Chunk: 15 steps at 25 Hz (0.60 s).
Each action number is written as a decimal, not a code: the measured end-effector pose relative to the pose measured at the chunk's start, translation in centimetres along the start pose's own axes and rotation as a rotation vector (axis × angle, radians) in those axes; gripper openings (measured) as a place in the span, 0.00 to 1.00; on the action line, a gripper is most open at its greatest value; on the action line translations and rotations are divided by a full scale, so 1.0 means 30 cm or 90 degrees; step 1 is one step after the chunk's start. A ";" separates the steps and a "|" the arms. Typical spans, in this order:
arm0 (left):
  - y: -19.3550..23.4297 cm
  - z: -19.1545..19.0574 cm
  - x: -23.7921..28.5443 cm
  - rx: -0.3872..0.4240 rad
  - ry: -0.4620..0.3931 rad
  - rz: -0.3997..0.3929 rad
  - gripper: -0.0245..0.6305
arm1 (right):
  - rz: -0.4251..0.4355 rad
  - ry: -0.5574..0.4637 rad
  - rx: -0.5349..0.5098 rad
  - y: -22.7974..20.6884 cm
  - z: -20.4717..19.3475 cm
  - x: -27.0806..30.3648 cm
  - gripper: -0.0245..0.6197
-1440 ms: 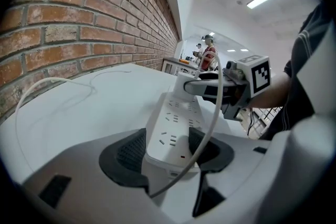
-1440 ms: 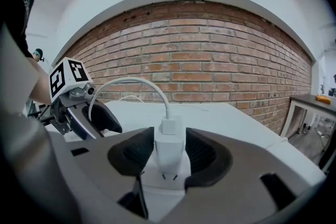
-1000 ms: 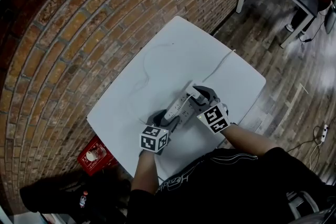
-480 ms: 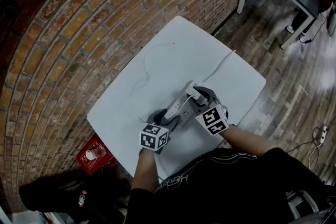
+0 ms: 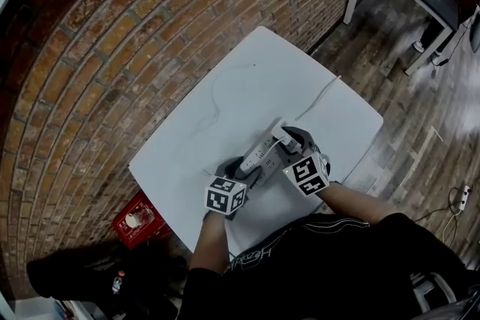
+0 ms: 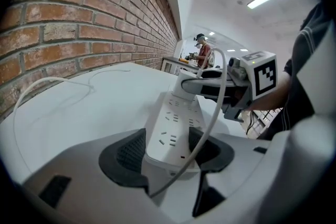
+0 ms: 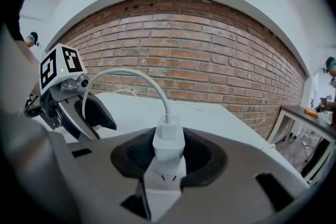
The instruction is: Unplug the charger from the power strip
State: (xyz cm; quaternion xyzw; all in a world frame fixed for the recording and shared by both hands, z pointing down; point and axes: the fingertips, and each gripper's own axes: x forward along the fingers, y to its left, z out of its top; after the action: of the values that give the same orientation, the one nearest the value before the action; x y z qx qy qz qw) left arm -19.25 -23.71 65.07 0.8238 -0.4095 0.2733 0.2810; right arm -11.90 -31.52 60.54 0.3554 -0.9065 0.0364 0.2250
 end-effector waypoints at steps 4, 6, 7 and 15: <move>-0.002 -0.002 -0.001 0.000 -0.001 0.001 0.43 | 0.036 0.008 0.045 -0.011 -0.004 0.000 0.22; -0.005 0.001 0.002 0.000 -0.005 0.002 0.43 | 0.045 0.010 0.066 -0.021 -0.008 -0.002 0.22; -0.007 0.003 0.005 0.000 -0.006 0.002 0.43 | 0.043 0.011 0.068 -0.026 -0.010 -0.005 0.22; -0.013 0.007 0.010 0.000 -0.001 0.004 0.43 | 0.007 0.026 0.018 -0.022 -0.012 -0.017 0.22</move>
State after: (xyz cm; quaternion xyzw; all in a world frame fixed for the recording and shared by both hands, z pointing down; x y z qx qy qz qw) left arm -18.73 -23.83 65.02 0.8229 -0.4121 0.2734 0.2798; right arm -10.99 -31.62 60.57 0.3527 -0.9032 0.0573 0.2380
